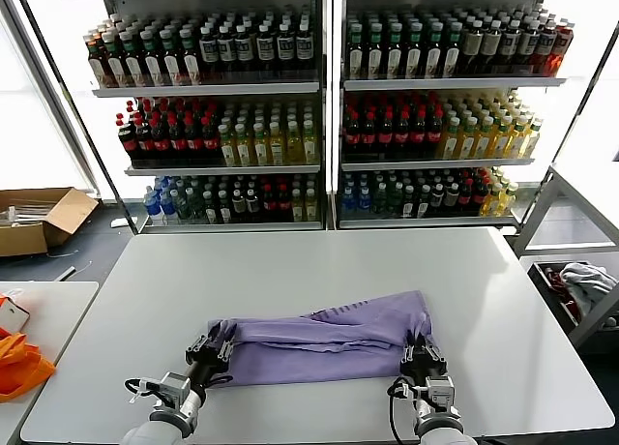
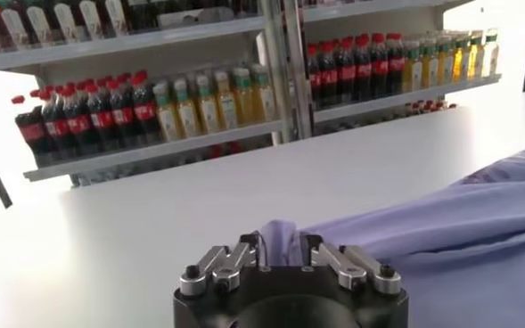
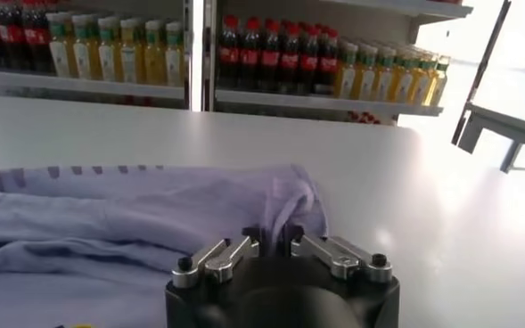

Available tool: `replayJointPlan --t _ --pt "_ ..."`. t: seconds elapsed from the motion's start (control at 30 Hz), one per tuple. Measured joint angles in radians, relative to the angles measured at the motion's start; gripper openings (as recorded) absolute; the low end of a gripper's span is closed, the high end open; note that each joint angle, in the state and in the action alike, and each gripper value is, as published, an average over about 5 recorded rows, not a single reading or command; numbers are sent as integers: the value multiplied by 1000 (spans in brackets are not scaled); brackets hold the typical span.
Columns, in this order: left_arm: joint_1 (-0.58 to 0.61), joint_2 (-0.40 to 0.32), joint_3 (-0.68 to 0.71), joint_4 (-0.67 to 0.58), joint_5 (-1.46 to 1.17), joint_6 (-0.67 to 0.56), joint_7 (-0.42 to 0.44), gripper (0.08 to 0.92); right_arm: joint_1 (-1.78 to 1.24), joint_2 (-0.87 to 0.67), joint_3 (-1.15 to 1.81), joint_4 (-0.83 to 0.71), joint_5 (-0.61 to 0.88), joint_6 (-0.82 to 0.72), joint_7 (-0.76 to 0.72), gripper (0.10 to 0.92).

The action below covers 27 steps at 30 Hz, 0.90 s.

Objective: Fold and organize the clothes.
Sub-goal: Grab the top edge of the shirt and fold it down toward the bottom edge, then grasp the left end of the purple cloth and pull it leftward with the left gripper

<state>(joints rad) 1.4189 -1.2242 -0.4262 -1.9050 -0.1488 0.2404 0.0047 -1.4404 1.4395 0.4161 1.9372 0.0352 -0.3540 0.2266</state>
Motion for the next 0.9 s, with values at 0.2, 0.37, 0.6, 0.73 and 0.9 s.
replayJointPlan --t 0.2,0.37,0.6,0.73,0.9 --pt "12 -11 -8 -36 6 13 -14 574 -16 -13 19 22 15 4 5 545" --pt "23 -30 -18 -47 4 28 -31 712 -22 -30 29 66 45 11 3 693" --pt "33 -71 -28 -51 -14 60 -63 820 -16 -54 33 124 76 17 1 817" --pt "32 -93 -34 -46 -30 75 -80 822 -14 -61 34 141 87 21 2 822" --pt "29 -104 -45 -33 -59 92 -97 823 -7 -67 37 159 101 24 2 823"
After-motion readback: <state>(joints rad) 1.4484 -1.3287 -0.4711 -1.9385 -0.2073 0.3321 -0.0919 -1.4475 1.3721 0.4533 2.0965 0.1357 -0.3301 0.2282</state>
